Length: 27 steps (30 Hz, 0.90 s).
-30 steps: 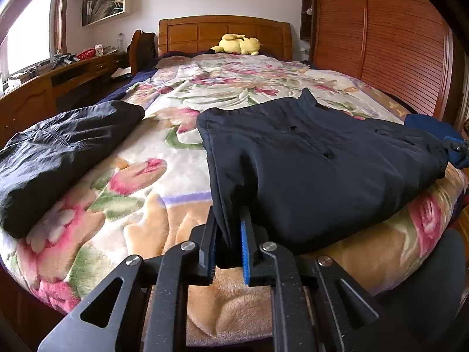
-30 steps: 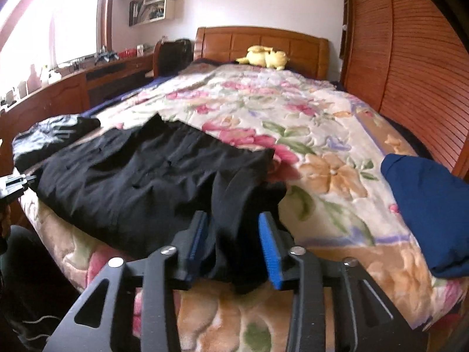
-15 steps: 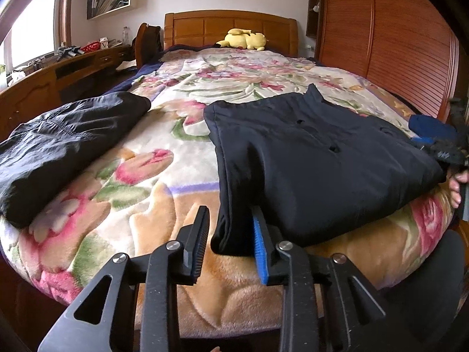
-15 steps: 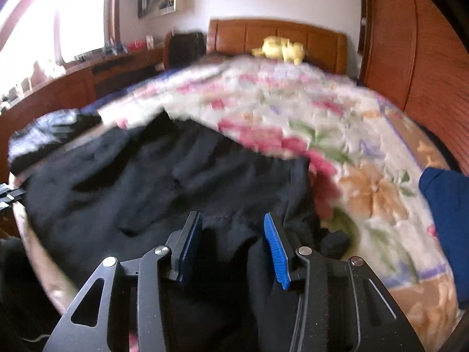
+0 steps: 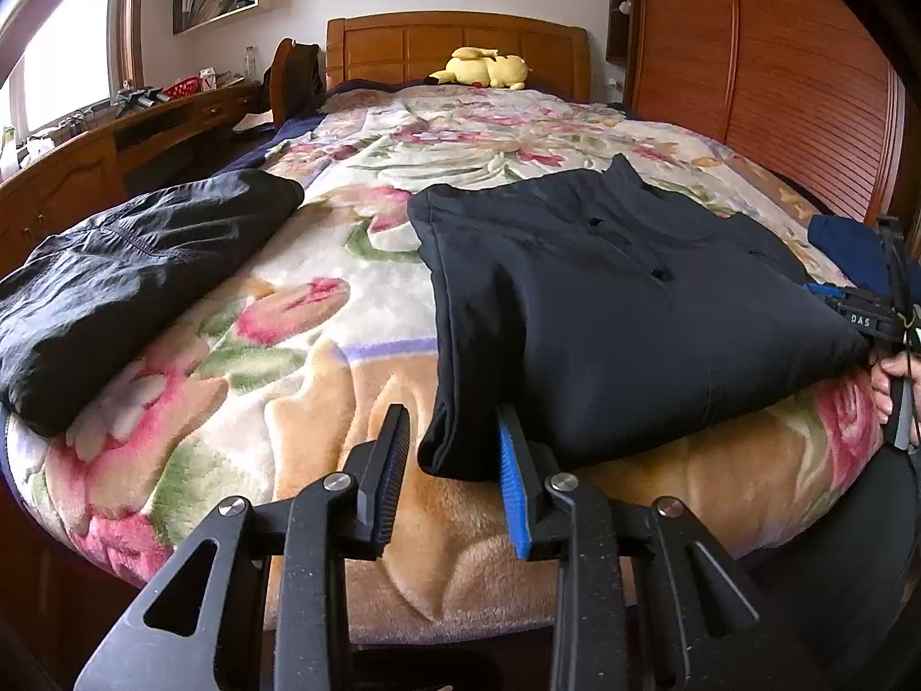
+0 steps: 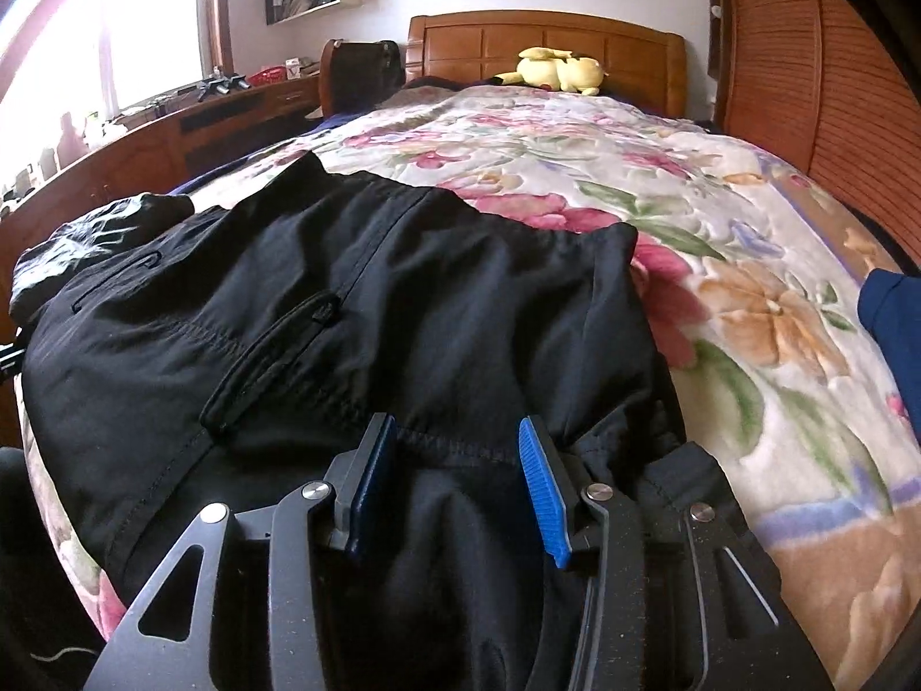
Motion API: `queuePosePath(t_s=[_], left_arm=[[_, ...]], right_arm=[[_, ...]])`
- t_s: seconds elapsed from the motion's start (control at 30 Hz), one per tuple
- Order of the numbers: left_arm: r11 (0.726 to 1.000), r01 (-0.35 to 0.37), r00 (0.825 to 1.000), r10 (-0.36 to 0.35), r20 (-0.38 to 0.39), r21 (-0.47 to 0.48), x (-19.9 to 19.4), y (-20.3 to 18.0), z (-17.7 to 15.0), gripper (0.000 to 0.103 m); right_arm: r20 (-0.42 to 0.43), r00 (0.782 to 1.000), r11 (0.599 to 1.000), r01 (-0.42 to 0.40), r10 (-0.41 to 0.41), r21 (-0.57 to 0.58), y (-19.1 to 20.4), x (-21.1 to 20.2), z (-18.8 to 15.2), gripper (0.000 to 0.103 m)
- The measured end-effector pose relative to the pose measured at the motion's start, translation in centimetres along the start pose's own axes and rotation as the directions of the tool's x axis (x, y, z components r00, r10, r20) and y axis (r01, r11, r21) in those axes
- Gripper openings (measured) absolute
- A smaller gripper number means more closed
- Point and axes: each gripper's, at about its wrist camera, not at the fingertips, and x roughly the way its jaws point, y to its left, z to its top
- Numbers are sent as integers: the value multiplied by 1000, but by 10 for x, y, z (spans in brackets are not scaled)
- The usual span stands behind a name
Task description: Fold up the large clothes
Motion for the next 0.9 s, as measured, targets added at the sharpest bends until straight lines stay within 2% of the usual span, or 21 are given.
queuePosePath(t_s=[0.1,0.4,0.5,0.6,0.73,0.8,0.9], left_arm=[[1000,1,1000,-1,-8,1,0,-1,-1,31],[1000,7,1000,-7,-14,-9,1,1,-4,31],[1000,9,1000,-10,-13,-17,2,1,-4,31],[1000,9,1000,-9,-10,-20,2,2,-5,31],[999,40,999,-40,0,-11,4,0,-4,31],[998,56,998,-56,6,2,4,-2,-1,28],[998,55,998,-56,21,22,2,-8,6,15]], right_arm=[[29,998,998,60,-59,-11,12,-16,3,46],[131,990,998,-48,51,-28,50,-61,4,46],[112,987,993,-112,116,-43,56,-63,1,46],[76,992,992,-92,98,-83,61,-54,-6,46],[44,992,992,-112,115,-59,55,-40,-15,46],[52,992,992,-116,119,-55,53,-41,-18,46],[51,992,992,-110,113,-61,50,-42,-18,46]])
